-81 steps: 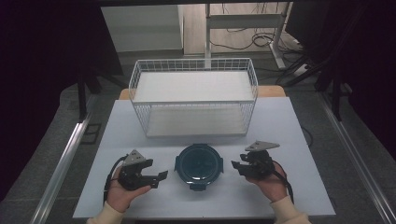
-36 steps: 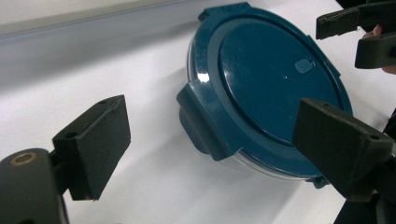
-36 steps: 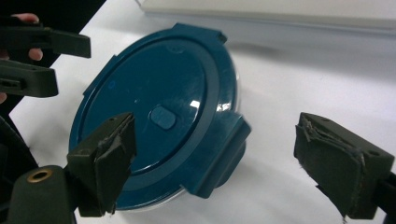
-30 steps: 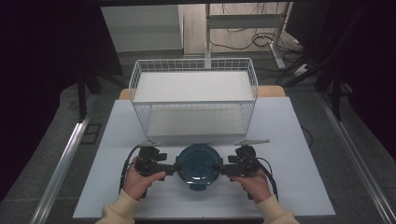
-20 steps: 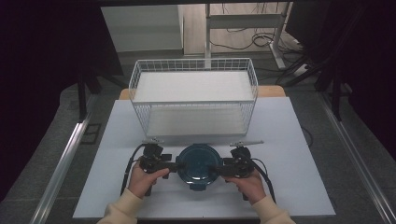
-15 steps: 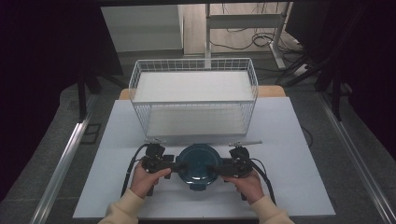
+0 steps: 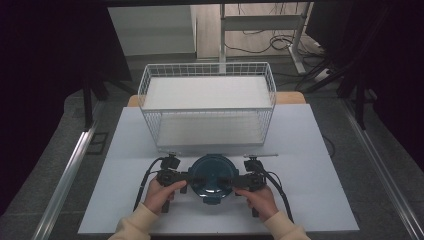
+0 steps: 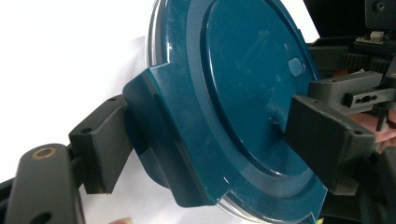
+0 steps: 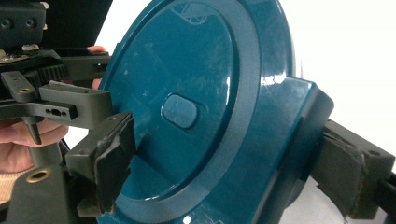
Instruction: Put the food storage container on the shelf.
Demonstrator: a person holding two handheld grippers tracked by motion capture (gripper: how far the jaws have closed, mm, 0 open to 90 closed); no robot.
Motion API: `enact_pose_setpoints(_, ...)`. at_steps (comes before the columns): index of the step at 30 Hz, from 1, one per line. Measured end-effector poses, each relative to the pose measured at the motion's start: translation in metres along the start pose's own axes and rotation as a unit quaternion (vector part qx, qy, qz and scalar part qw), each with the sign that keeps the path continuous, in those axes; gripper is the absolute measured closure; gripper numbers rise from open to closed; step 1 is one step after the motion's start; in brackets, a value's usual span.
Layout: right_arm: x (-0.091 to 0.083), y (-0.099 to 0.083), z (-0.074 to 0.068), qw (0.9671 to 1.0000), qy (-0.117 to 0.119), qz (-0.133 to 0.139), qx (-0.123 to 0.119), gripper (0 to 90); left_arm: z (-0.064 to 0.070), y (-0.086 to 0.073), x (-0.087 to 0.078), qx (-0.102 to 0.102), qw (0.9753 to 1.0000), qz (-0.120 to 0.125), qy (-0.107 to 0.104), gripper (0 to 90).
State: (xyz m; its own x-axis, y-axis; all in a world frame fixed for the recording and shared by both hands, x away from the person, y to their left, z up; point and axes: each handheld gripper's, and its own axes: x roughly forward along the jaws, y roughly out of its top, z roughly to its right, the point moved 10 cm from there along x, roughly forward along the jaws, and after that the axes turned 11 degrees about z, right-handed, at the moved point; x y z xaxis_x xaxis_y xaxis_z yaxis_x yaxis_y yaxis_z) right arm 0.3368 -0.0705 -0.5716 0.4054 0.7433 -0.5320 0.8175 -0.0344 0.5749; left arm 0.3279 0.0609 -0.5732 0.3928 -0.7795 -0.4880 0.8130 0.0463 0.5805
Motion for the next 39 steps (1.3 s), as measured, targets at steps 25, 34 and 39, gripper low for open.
enact_pose_setpoints(25,-0.018,0.008,-0.002,0.9988,0.013,0.041,0.022,34.2,0.006,0.001,-0.012,-0.051,0.9981,0.034,0.003,31.2)
enact_pose_setpoints(34,-0.021,0.006,-0.006,0.9987,0.012,0.049,0.004,35.6,0.010,-0.001,-0.016,-0.048,0.9979,0.042,0.006,32.3)
enact_pose_setpoints(39,-0.022,0.007,-0.009,0.9987,0.011,0.049,-0.007,35.8,0.011,0.002,-0.019,-0.042,0.9977,0.051,0.011,32.9)
